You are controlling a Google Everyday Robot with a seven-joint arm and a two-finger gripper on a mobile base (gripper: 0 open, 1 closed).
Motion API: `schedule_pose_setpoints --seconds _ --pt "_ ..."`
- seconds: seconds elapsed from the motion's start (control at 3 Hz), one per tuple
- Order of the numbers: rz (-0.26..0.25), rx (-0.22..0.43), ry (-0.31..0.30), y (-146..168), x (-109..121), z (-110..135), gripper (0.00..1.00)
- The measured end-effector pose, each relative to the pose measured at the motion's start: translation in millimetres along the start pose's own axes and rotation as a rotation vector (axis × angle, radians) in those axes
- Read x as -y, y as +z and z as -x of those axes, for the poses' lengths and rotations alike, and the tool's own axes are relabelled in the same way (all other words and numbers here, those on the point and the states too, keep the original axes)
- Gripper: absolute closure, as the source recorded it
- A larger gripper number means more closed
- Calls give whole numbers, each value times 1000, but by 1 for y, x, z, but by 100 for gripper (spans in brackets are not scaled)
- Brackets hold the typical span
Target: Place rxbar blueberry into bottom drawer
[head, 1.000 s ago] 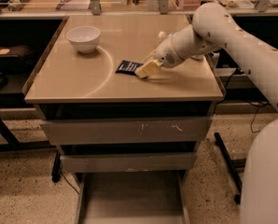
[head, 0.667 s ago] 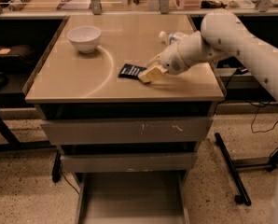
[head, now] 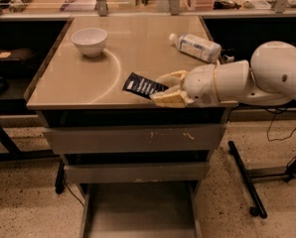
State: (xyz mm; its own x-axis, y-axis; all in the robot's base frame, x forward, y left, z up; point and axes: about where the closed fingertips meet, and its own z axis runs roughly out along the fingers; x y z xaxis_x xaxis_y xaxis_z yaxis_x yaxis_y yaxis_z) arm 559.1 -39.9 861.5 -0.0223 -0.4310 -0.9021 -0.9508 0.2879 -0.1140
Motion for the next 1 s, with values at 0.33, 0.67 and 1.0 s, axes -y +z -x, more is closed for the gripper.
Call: schedule_pose_setpoints --seconds 0.33,0.67,1.0 --pt "-90 -17 23 -57 -27 -37 100" --pt "-210 -140 91 -108 -38 -106 100" --pt "-271 -263 147 -122 -44 -170 100"
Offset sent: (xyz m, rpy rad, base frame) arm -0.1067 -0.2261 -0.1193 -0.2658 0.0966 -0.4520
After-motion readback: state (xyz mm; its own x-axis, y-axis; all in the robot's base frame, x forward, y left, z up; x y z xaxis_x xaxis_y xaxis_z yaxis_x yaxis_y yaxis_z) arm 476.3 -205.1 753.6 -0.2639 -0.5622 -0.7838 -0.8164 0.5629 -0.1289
